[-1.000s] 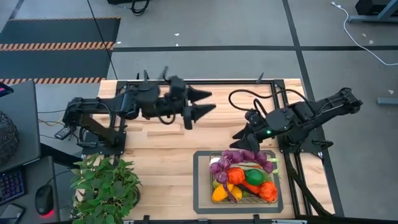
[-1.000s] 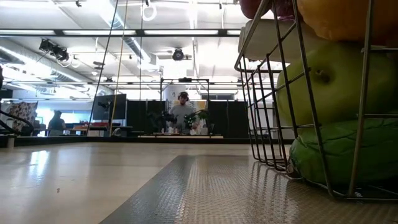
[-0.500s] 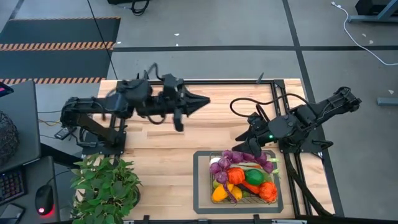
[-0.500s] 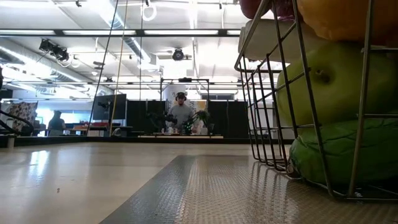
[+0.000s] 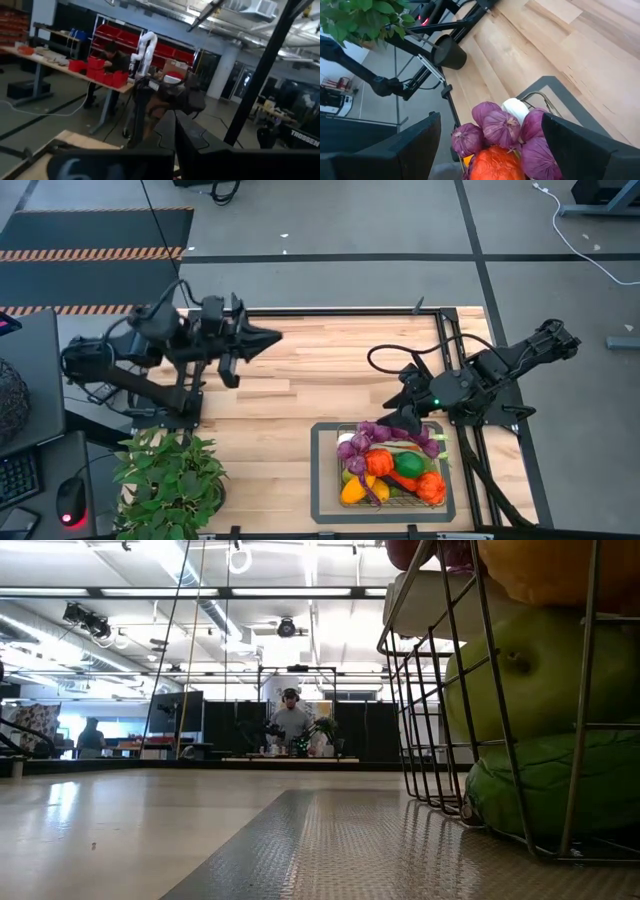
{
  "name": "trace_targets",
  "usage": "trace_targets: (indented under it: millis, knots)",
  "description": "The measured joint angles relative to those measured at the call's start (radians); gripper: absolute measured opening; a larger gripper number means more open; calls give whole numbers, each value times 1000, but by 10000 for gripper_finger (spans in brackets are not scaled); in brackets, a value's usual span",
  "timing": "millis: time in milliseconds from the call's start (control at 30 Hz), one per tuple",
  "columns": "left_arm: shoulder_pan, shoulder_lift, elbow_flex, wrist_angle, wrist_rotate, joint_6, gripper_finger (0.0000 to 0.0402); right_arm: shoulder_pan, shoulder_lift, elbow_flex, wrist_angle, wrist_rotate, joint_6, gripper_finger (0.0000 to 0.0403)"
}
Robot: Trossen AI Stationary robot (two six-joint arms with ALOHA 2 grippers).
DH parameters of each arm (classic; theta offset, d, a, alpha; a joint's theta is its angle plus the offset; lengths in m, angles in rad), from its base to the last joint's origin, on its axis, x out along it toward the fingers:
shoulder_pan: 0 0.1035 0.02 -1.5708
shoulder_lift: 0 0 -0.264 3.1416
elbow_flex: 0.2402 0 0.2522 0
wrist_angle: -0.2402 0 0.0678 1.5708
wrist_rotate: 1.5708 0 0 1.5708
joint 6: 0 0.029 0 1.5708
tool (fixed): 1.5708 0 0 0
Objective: Build produce basket
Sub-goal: Return to Home Position
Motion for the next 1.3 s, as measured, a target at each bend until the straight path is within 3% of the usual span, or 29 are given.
trace_targets:
  millis: [267,400,533,933,1100,1300]
  knots:
    - [-1,-331,-651,565,-11,-61,3,-1,0,0,-5,-2,0,348]
    - [-2,-443,-892,769,-7,-98,2,-1,0,0,-29,-3,0,348]
    - [-2,-510,-1070,874,-8,-136,1,-1,0,0,-96,-5,-2,348]
    - [10,-547,-1483,1390,-64,-188,1,-1,0,0,-187,-11,24,348]
    - [51,-613,-1491,1334,-44,-159,0,-1,0,0,-198,-6,24,348]
    - [98,-768,-1491,1091,39,-161,0,-2,0,0,-213,44,43,348]
